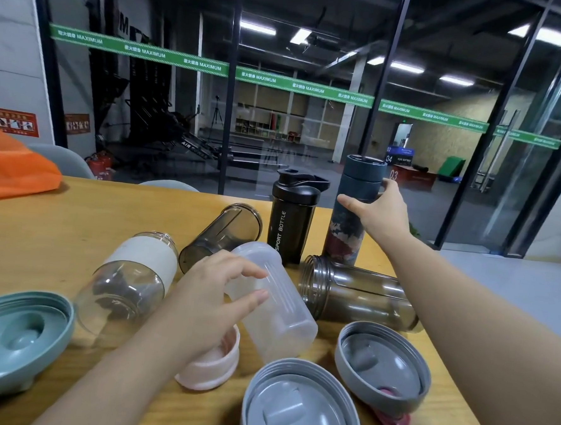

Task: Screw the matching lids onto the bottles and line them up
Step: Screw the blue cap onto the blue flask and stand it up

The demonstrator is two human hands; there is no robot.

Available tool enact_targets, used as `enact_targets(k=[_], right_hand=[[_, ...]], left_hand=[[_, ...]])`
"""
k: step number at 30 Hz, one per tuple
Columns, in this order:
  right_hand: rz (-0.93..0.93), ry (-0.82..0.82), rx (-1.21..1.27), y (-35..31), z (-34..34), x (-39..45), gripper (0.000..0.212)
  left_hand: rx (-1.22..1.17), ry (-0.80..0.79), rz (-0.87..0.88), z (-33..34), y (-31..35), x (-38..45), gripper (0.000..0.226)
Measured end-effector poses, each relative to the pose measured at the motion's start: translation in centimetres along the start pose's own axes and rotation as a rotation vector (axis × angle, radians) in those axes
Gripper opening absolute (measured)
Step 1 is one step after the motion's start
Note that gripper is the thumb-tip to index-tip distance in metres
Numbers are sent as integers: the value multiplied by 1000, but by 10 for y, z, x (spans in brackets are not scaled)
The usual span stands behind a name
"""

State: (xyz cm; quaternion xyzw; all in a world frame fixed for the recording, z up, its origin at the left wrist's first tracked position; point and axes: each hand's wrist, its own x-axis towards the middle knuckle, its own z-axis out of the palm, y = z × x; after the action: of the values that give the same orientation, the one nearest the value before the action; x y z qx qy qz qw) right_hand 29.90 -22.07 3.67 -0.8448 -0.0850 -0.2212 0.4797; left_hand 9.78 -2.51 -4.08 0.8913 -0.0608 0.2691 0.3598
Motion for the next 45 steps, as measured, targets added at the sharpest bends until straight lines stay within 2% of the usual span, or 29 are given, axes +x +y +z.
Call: enact_targets(k=[7,14,20,23,27,31,36,39,43,45], right_hand=[[-13,-15,-67,2,1,1,81],[-6,-35,-139,2,5,6,69],[41,-35,-100,0,10,6,67],[49,-29,-89,1,10,4,70],[47,-48,-45,2,7,-2,79],[92,-77,-37,2,1,-10,83],[79,-141,-54,6,-1,-25,89],[45,-156,-55,6,-2,-42,84],[-40,-193,-11,1,-5,-65,70],[-79,-237,-66,-1,-8,-74,76]], left_hand=[[35,71,-195,1,-3,1,14],[89,6,-373,-2,-4,2,9],[106,-79,-480,-6,-2,1,8],[95,-171,-496,-11,1,1,19],[84,-375,-504,-23,7,-2,43],[227,-548,-446,-31,8,-6,57],[332,-649,-406,-30,9,-9,74],[433,-678,-365,-30,7,-10,82],[480,-710,-357,-29,2,-10,86],[475,-721,-359,-29,2,-10,85]])
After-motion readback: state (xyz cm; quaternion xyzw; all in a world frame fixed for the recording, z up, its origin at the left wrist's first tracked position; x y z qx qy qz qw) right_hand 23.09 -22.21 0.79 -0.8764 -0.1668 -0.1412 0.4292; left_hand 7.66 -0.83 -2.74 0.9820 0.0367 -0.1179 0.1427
